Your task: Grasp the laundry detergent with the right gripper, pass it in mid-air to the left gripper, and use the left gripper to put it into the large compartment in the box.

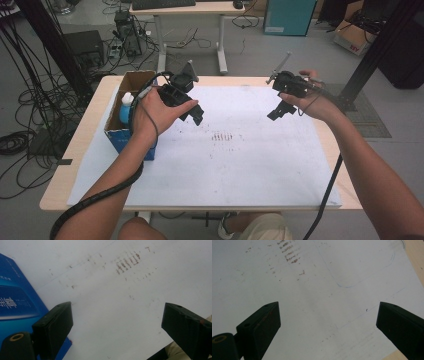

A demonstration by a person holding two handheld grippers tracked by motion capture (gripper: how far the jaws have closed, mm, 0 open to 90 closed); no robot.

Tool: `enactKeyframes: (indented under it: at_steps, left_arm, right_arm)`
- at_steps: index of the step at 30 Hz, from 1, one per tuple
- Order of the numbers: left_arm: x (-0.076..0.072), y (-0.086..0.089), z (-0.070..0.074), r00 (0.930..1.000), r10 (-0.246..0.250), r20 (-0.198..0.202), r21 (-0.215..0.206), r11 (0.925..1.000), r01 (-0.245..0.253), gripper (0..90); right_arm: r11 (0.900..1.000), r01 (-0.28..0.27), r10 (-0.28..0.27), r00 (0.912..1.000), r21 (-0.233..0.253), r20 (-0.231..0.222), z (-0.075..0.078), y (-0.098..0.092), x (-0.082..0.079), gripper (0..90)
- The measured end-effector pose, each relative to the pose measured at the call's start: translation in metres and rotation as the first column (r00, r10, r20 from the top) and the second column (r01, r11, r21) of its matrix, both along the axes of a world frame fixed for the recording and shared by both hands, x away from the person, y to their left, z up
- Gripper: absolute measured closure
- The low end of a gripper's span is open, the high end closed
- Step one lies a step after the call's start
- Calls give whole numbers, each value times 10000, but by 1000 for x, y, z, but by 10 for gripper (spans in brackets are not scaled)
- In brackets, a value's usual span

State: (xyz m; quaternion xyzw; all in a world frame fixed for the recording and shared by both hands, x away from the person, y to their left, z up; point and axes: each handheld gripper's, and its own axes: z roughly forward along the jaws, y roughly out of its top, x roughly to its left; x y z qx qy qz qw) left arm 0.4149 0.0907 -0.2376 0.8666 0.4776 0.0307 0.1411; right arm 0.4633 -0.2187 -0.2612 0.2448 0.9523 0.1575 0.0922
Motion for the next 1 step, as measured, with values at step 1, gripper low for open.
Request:
enactKeyframes:
  at_steps: [1]
  left_arm:
    - [0,0,0,10000,2,42,-42,10000,-2,106]
  right_arm:
    - [10000,-71,71,10000,17,19,0,0,0,55]
